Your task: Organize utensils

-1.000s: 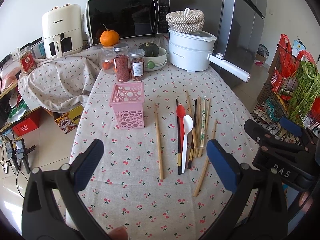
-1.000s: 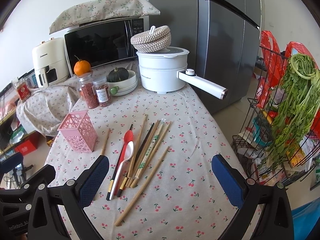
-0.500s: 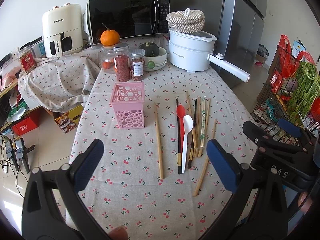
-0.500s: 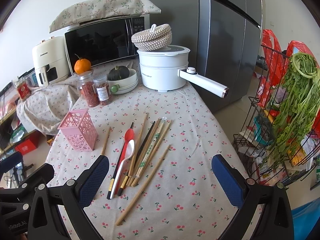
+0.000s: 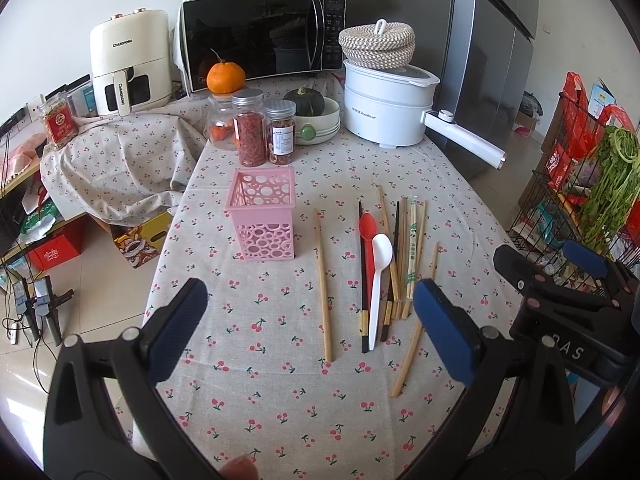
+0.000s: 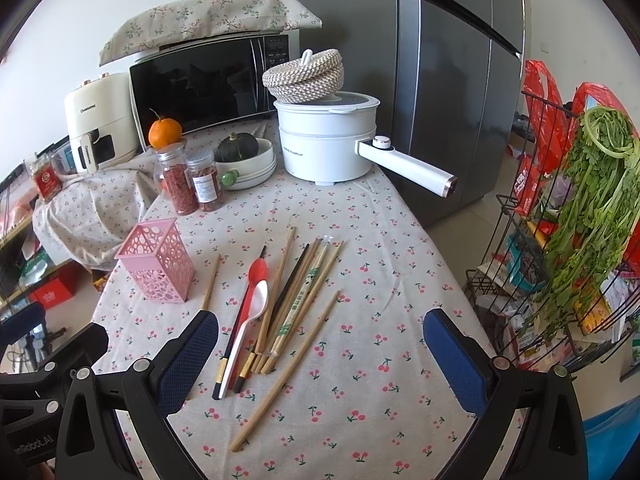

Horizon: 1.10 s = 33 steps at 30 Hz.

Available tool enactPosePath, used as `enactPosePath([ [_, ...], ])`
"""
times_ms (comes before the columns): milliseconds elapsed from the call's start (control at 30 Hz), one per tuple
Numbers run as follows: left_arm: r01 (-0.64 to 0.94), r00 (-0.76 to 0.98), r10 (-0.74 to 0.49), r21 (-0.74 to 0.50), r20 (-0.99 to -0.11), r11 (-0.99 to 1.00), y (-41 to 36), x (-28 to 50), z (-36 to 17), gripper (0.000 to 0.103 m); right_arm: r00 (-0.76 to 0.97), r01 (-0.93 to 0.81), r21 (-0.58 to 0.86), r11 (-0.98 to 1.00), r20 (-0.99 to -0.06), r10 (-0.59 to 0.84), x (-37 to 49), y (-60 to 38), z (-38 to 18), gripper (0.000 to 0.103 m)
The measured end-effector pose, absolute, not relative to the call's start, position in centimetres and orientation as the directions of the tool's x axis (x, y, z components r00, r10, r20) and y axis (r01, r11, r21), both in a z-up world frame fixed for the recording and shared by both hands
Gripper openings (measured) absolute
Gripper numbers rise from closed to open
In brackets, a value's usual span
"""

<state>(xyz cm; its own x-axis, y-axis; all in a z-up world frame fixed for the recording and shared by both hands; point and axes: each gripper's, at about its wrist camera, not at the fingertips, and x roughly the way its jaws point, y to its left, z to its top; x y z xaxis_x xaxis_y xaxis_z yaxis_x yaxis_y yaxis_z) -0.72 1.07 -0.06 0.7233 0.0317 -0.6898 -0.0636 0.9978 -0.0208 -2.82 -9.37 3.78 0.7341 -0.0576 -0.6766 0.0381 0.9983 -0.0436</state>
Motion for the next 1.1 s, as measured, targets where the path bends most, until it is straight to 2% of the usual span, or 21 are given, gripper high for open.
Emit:
enactPosePath([
  [267,-0.066,0.733,0.062,0.021,-0.678,0.998,0.9,-0.3,-0.4,0.102,0.725,0.030,-0.044,0.999,-0.686,-0.052,-2.5,-9.5,3.7,0.103],
  [433,-0.063,0.744,0.031,-0.024,-0.667,0.998,1.5,0.2,-0.6,0.102,0.708,0.031,-0.056,0.998,-0.704,-0.061,-1.9,-9.9,3.5,0.103],
  [633,-0.044,0.708,-0.035,-0.093,-0.706,0.995,2.3,1.9,-2.3,0.102,0.663,0.045,-0.002,0.999,-0.748,-0.031,-0.6,-11.2,2.6,0.103],
  [867,-0.001,0.596,-0.116,-0.146,-0.795,0.989,2.2,4.7,-5.8,0.102,0.600,0.069,0.029,0.997,-0.800,-0.018,0.5,-12.8,1.6,0.103],
  [1033,-0.031,0.535,-0.111,-0.151,-0.838,0.988,1.9,6.7,-8.4,0.102,0.508,0.021,0.042,0.999,-0.861,0.025,2.2,-12.6,0.9,0.103],
  [1100,-0.032,0.514,-0.117,-0.156,-0.849,0.987,1.9,7.9,-9.0,0.095,0.470,-0.013,0.043,0.999,-0.882,0.044,3.1,-12.0,0.6,0.103],
])
